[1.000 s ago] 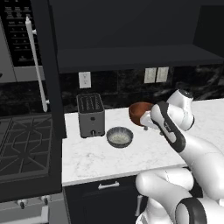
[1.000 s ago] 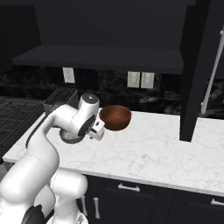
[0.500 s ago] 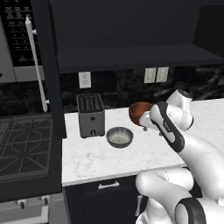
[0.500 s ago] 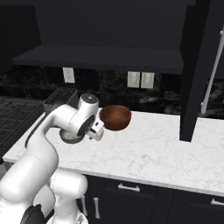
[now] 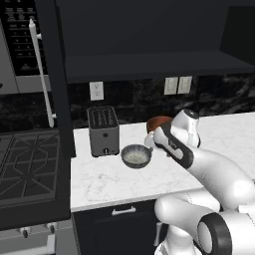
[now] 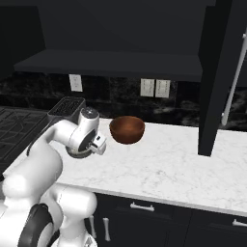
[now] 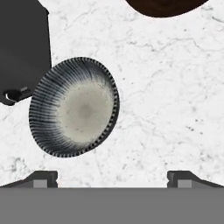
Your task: Pick up the bowls on the counter and stack them on top of one another in the open cabinet. Place the smaller bowl on top of the larger bowl.
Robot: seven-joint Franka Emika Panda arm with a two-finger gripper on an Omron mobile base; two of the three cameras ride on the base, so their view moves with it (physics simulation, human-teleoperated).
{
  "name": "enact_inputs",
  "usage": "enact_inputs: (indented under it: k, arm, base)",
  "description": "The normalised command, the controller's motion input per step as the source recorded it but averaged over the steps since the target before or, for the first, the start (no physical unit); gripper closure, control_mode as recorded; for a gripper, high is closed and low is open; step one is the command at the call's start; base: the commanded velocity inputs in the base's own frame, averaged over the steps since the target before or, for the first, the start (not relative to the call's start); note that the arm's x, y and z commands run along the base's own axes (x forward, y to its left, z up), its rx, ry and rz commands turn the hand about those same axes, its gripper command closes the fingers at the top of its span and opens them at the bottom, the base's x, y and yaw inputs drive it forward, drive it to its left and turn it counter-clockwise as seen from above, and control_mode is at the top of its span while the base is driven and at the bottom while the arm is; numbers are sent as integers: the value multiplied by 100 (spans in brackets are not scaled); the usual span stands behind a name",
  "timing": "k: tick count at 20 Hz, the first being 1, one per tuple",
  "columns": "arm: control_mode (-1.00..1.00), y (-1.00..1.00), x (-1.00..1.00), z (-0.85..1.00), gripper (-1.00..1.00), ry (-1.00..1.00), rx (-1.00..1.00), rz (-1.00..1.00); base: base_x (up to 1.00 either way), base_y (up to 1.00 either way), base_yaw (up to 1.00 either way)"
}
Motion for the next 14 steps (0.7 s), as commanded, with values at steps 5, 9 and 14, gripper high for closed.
enact_inputs:
  k: [5,9,14]
  arm:
    - [-100,0,36,-17,-100,-3,0,0]
    - [-100,0,30,-22,-100,0,-2,0]
    - [-100,0,29,-33,-100,0,-3,0]
  base:
    - [0,0,0]
    - [0,0,0]
    - [0,0,0]
